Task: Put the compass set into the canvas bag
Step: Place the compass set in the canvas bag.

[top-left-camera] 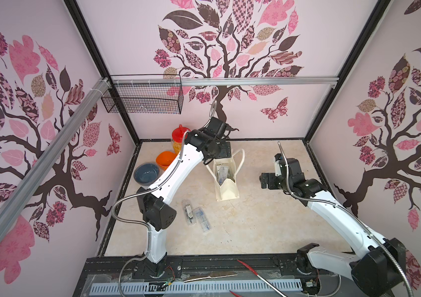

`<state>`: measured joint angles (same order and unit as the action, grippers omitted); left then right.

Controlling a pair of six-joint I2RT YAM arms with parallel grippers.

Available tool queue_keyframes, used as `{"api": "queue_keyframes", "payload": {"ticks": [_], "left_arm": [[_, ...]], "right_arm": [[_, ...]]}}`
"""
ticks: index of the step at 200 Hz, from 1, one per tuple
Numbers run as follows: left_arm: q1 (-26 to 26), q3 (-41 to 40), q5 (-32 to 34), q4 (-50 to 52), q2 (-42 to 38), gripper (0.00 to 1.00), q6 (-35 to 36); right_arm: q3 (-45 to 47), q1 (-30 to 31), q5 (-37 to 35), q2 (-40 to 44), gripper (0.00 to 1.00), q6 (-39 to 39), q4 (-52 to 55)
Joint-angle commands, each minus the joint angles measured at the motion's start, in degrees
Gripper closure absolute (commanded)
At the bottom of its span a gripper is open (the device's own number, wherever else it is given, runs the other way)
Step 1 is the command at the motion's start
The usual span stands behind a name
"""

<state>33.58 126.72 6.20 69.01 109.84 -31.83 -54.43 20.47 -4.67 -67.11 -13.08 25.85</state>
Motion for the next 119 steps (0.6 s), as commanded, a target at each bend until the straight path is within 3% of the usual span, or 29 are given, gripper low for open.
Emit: {"api": "queue_keyframes", "payload": {"ticks": [1,39,79,119], "left_arm": [[-2.04,-0.22,1.61,2.95,-2.72,0.14,0.67],[-5.67,-7.94,5.31,2.36,-11.81,0.14,1.21],[-13.56,-15.03,5.31,3.87,-19.74,0.14,1.36],[-20.33,-31.89,1.79,2.40,-26.85,0.14,0.75]], "right_arm": [[-2.20,-0.22,0.29,1.37,0.00,-0.11,0.42],[-2.89,-0.18,0.17,2.01,0.00,0.12,0.78],[-3.23,-0.20,0.14,2.38,0.00,0.07,1.35],[-2.70,-0.22,-0.17,2.86,0.00,0.21,1.44]]}}
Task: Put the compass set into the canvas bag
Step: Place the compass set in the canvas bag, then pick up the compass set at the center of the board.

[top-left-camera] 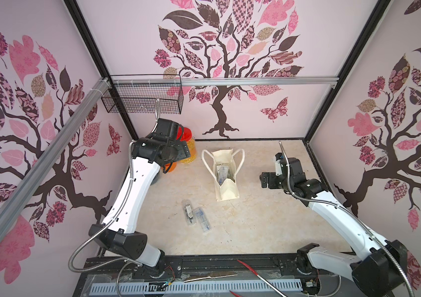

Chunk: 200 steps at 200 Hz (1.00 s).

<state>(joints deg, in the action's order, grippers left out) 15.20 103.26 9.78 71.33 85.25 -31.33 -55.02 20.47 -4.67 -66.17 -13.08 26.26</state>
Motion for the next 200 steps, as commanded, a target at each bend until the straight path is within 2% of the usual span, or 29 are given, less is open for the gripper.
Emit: {"api": "queue_keyframes", "payload": {"ticks": [1,55,80,111,162,200], "left_arm": [[-2.03,-8.61,-1.83,0.02,-2.32,0.14,0.28],[-2.63,-26.75,-5.84,-4.30,-7.12,0.14,-3.41],[-2.62,-33.11,-8.91,-7.56,-6.73,0.15,-4.50],[-2.29,-36.76,-10.44,-9.79,-3.48,0.16,-4.79],[1.13,-41.30,-11.35,-13.53,-0.27,0.16,-6.19],[2.41,-42.45,-12.40,-13.81,2.28,0.16,-6.81]], "right_arm": [[-2.06,-0.19,-0.12,1.92,0.00,0.23,1.05],[-2.02,-0.17,-0.28,1.71,0.00,0.12,1.08],[-1.90,-0.24,0.17,0.99,0.00,0.07,0.80],[-1.68,-0.25,0.23,0.54,0.00,0.02,0.80],[-0.01,-0.25,0.87,-0.13,0.00,-1.05,0.20],[0.51,-0.22,4.80,-2.12,0.00,-2.31,-0.70]]}}
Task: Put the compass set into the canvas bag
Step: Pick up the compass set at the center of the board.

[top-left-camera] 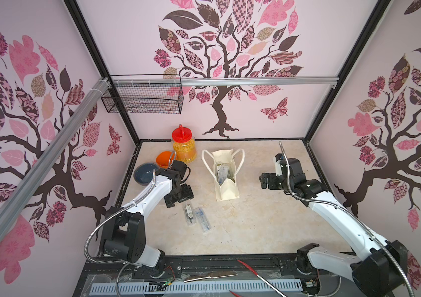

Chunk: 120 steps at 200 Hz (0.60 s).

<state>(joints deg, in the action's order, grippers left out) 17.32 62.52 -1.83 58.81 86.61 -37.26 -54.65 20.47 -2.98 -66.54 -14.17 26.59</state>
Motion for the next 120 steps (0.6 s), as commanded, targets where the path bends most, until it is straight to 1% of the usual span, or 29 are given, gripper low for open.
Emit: {"api": "queue_keyframes", "payload": {"ticks": [1,36,81,120], "left_arm": [[0.27,-1.70,-0.80,-1.30,0.92,0.16,-0.89],[0.33,-2.64,-1.37,-1.45,1.52,0.16,-1.12],[0.61,-3.39,-2.48,-2.51,3.74,0.16,-0.92],[0.72,-2.54,-3.29,-2.74,7.80,0.21,-0.28]], "right_arm": [[0.20,-0.22,3.35,-1.86,0.00,-1.28,-1.08],[0.95,-0.21,5.47,-3.18,0.00,-2.24,-1.62],[1.26,-0.18,5.17,-2.32,0.00,-2.21,-1.55],[1.91,-0.19,4.82,-1.31,0.00,-2.43,-1.46]]}}
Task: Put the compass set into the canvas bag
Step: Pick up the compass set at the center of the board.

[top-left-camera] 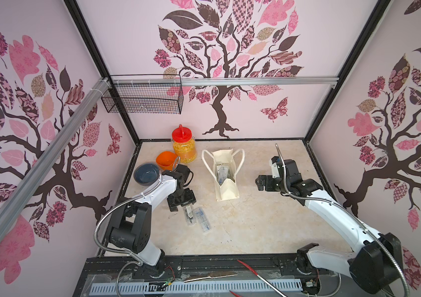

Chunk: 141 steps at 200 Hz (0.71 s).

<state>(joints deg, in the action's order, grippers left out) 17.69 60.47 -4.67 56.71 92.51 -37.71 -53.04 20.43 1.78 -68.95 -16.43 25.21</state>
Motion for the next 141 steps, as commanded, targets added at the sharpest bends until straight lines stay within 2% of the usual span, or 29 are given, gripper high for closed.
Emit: {"api": "queue_keyframes", "payload": {"ticks": [1,84,141], "left_arm": [[0.34,-0.46,-0.44,-0.68,1.93,0.21,0.18],[0.59,1.48,-0.39,-0.87,7.97,0.25,1.07],[0.59,2.24,-0.04,-0.48,10.27,0.33,1.20]], "right_arm": [[0.30,-0.13,-0.03,1.14,0.00,-0.14,-0.08],[0.87,-0.20,-1.13,1.79,0.00,0.24,-0.16],[0.26,-0.20,-1.36,1.33,0.00,0.35,-0.16]]}}
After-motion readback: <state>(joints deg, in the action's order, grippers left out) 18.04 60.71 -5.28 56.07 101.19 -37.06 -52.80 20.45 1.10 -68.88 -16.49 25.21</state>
